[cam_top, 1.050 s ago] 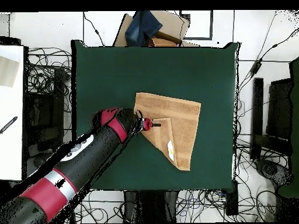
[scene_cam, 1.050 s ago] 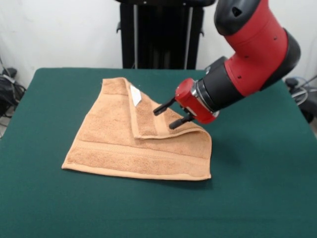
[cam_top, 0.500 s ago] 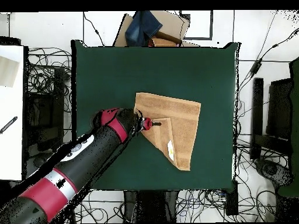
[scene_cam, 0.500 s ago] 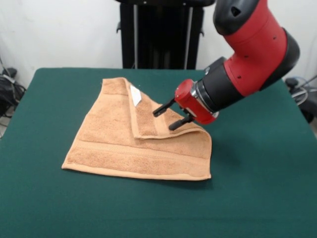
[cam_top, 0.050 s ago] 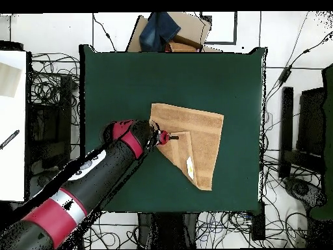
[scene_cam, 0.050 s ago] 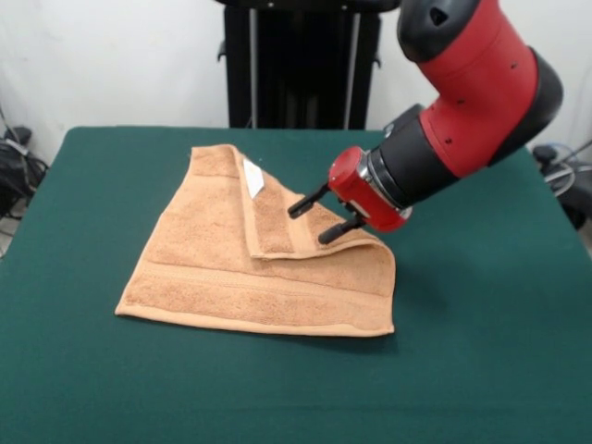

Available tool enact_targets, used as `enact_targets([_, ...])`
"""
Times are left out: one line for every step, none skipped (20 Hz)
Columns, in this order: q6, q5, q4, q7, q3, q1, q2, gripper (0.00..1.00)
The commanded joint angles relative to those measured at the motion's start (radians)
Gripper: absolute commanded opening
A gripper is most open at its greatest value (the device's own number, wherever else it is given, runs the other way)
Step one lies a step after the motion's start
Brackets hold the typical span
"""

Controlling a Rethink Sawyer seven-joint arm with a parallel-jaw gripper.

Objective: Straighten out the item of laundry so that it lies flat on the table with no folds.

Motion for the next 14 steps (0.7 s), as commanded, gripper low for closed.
enact_targets([-0.005,0.036,0.011,0.225,0.161,-0.024,-0.008,1.0])
enact_targets([0.004,0.033,0.01,0.216,0.161,-0.027,-0.015,1.0])
enact_targets([0.007,0.029,0.012,0.208,0.16,-0.028,-0.024,1.0])
enact_targets([0.013,0.026,0.007,0.201,0.158,-0.03,-0.026,1.0])
enact_targets([0.018,0.024,-0.001,0.198,0.154,-0.031,-0.025,1.0])
enact_targets([0.014,0.026,-0.005,0.201,0.157,-0.033,-0.018,1.0])
enact_targets([0.011,0.028,-0.01,0.204,0.161,-0.034,-0.012,1.0])
enact_targets([0.001,0.034,-0.008,0.214,0.168,-0.034,-0.004,1.0])
enact_targets([-0.006,0.039,-0.008,0.223,0.174,-0.034,0.002,1.0])
enact_targets([-0.01,0.042,-0.01,0.228,0.178,-0.033,0.008,1.0])
enact_targets([-0.013,0.045,-0.012,0.235,0.178,-0.031,0.012,1.0])
enact_targets([-0.011,0.046,-0.016,0.239,0.177,-0.03,0.016,1.0])
enact_targets([-0.009,0.048,-0.018,0.242,0.177,-0.029,0.019,1.0])
enact_targets([-0.005,0.048,-0.021,0.243,0.177,-0.029,0.022,1.0])
